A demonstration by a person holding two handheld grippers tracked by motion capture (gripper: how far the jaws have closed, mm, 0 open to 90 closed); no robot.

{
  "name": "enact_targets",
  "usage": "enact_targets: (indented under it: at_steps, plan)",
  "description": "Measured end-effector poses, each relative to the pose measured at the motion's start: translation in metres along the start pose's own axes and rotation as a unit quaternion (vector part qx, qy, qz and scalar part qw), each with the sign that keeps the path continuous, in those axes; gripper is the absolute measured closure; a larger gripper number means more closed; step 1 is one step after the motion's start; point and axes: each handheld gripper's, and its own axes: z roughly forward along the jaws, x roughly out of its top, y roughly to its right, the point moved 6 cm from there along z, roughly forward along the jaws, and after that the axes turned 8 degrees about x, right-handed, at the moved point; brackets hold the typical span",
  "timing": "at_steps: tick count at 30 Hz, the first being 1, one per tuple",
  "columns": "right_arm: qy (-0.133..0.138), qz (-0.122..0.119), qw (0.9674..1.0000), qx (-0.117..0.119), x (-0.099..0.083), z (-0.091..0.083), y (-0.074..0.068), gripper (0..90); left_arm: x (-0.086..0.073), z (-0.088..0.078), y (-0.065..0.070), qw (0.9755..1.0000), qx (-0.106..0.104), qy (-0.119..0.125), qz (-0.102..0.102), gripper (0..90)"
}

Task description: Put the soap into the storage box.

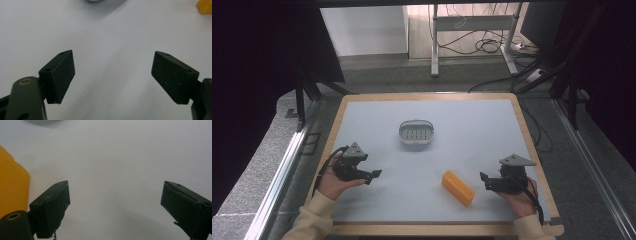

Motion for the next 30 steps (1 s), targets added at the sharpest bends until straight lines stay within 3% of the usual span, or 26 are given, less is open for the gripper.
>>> enact_targets:
  at_steps: [7, 17, 30]
  plan:
    - [-0.01, -0.009, 0.9999, 0.004, 0.0, 0.002, -0.002, 10.4, -0.001, -0.001, -0.002, 1.0, 0.001, -0.001, -0.001, 18.9]
    - [0.01, 0.015, 0.9998, 0.006, 0.001, -0.007, 0.003, 14.1, 0.0, 0.0, -0.002, 1.0, -0.002, 0.001, 0.003, 18.9]
    - [0.008, 0.007, 0.9999, 0.005, 0.003, -0.011, 0.004, 17.3, 0.0, 0.001, 0.0, 1.0, -0.003, -0.003, 0.008, 18.8]
